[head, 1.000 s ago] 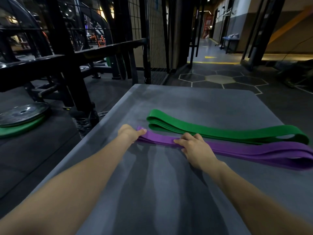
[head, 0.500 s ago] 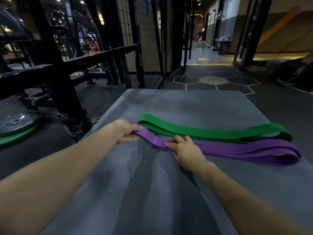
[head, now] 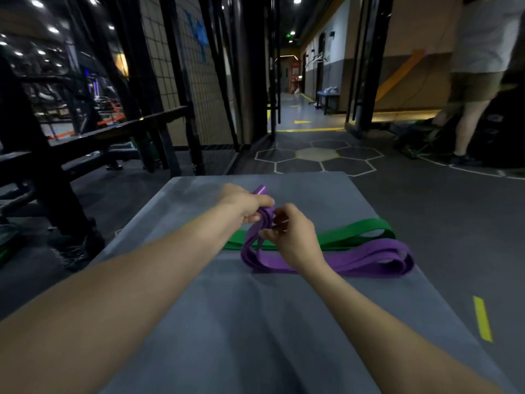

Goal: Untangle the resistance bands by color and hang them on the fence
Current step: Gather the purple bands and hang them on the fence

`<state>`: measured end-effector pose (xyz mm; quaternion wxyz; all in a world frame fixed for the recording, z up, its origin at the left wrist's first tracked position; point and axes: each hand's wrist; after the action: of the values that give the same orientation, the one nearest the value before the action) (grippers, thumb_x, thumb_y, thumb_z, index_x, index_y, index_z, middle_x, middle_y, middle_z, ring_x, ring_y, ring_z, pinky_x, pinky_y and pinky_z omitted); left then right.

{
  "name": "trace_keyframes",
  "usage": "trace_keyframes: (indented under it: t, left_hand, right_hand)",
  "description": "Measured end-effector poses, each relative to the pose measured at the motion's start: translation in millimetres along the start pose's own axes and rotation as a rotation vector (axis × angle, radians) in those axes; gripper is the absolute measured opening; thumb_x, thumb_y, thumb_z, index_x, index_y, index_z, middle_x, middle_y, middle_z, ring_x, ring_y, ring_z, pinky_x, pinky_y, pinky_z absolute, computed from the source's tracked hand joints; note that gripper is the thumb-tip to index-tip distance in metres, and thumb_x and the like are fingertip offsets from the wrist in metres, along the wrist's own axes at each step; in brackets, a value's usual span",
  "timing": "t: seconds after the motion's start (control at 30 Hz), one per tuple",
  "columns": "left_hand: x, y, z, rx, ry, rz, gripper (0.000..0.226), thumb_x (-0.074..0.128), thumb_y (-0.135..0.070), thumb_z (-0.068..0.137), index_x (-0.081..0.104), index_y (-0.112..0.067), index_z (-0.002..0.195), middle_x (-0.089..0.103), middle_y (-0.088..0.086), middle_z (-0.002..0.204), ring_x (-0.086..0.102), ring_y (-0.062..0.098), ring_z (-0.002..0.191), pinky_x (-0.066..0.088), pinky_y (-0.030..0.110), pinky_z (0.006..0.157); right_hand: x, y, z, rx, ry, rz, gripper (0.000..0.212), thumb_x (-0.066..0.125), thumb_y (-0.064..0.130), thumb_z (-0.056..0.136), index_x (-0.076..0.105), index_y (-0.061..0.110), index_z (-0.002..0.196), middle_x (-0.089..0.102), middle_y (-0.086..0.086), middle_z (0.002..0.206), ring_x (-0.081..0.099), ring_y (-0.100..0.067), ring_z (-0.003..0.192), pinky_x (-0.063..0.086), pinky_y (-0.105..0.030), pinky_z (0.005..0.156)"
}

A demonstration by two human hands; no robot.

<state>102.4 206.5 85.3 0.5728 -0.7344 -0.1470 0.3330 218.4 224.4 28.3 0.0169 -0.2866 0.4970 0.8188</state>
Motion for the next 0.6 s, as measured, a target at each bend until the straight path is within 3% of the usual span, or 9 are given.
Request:
trace_keyframes:
  t: [0.1, 0.17, 0.23, 0.3, 0.37, 0.4, 0.47, 0.53, 0.6]
  left_hand:
    - [25, -13, -12, -0.005, 0.048, 0.042, 0.046, 0.083, -0.020, 0.065, 0.064, 0.002, 0.100, 0.065, 0.010, 0.063, 0.055, 0.009, 0.041, 0.031, 0.010, 0.029]
    - [40, -19, -19, 0.008, 0.086, 0.053, 0.049, 0.083, -0.018, 0.065, 0.060, 0.002, 0.103, 0.060, 0.008, 0.050, 0.047, 0.004, 0.025, 0.022, 0.006, 0.028]
    - [52, -24, -24, 0.023, 0.138, 0.044, 0.052, 0.084, -0.018, 0.065, 0.058, 0.005, 0.104, 0.059, 0.008, 0.051, 0.048, 0.005, 0.026, 0.021, 0.008, 0.026]
    - [60, -25, -28, 0.067, 0.204, 0.099, 0.061, 0.085, -0.033, 0.062, 0.061, 0.005, 0.104, 0.066, 0.008, 0.069, 0.058, 0.009, 0.050, 0.033, 0.011, 0.036]
    - [64, -14, -27, 0.135, 0.298, 0.168, 0.071, 0.083, -0.045, 0.057, 0.062, -0.001, 0.110, 0.069, 0.010, 0.103, 0.063, 0.014, 0.088, 0.045, 0.016, 0.067]
    - [65, -4, -28, 0.181, 0.317, 0.206, 0.069, 0.084, -0.044, 0.056, 0.062, -0.005, 0.109, 0.066, 0.010, 0.113, 0.061, 0.016, 0.098, 0.046, 0.023, 0.081]
    - [65, 24, -29, 0.296, 0.208, 0.345, 0.068, 0.087, -0.037, 0.055, 0.059, -0.011, 0.111, 0.060, 0.006, 0.118, 0.054, 0.017, 0.105, 0.042, 0.028, 0.094]
    - [65, 59, -27, 0.358, -0.012, 0.534, 0.077, 0.088, -0.039, 0.053, 0.053, -0.015, 0.117, 0.051, 0.007, 0.120, 0.047, 0.023, 0.113, 0.037, 0.030, 0.098]
    - [69, 88, -26, 0.277, -0.126, 0.552, 0.081, 0.087, -0.038, 0.055, 0.048, -0.013, 0.121, 0.047, 0.012, 0.122, 0.045, 0.030, 0.115, 0.034, 0.032, 0.099]
  right_hand:
    - [-15, -9, -8, 0.024, -0.168, -0.025, 0.031, 0.073, 0.020, 0.076, 0.045, 0.015, 0.086, 0.061, -0.006, 0.088, 0.058, -0.025, 0.079, 0.048, -0.039, 0.072]
    - [-25, -14, -11, 0.050, -0.250, -0.048, 0.024, 0.067, 0.020, 0.081, 0.045, 0.013, 0.088, 0.061, -0.007, 0.090, 0.058, -0.027, 0.081, 0.048, -0.042, 0.073]
    - [-34, -20, -11, 0.081, -0.285, -0.067, 0.018, 0.062, 0.018, 0.083, 0.046, 0.012, 0.090, 0.061, -0.008, 0.093, 0.058, -0.028, 0.085, 0.047, -0.041, 0.073]
    - [-43, -26, -12, 0.101, -0.309, -0.080, 0.016, 0.060, 0.016, 0.083, 0.048, 0.012, 0.092, 0.062, -0.008, 0.096, 0.059, -0.028, 0.087, 0.048, -0.040, 0.075]
    - [-53, -34, -12, 0.136, -0.340, -0.085, 0.016, 0.060, 0.013, 0.083, 0.051, 0.008, 0.097, 0.063, -0.011, 0.098, 0.060, -0.030, 0.090, 0.049, -0.041, 0.076]
    - [-58, -38, -12, 0.168, -0.359, -0.092, 0.018, 0.060, 0.013, 0.084, 0.052, 0.006, 0.098, 0.063, -0.013, 0.100, 0.059, -0.032, 0.092, 0.048, -0.040, 0.077]
    - [-67, -46, -12, 0.222, -0.396, -0.107, 0.021, 0.061, 0.013, 0.084, 0.052, 0.003, 0.100, 0.063, -0.016, 0.102, 0.059, -0.034, 0.095, 0.046, -0.040, 0.079]
    - [-72, -56, -12, 0.253, -0.407, -0.116, 0.021, 0.062, 0.015, 0.085, 0.052, 0.003, 0.099, 0.063, -0.015, 0.101, 0.060, -0.033, 0.094, 0.047, -0.040, 0.079]
    - [-74, -64, -14, 0.275, -0.415, -0.121, 0.021, 0.061, 0.014, 0.085, 0.053, 0.002, 0.099, 0.063, -0.015, 0.100, 0.059, -0.032, 0.093, 0.046, -0.038, 0.077]
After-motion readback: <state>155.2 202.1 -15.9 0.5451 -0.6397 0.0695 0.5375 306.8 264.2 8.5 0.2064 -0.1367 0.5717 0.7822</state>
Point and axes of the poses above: each hand's wrist, its own z-axis towards the middle knuckle, its own x-axis out of the palm, y = z × x
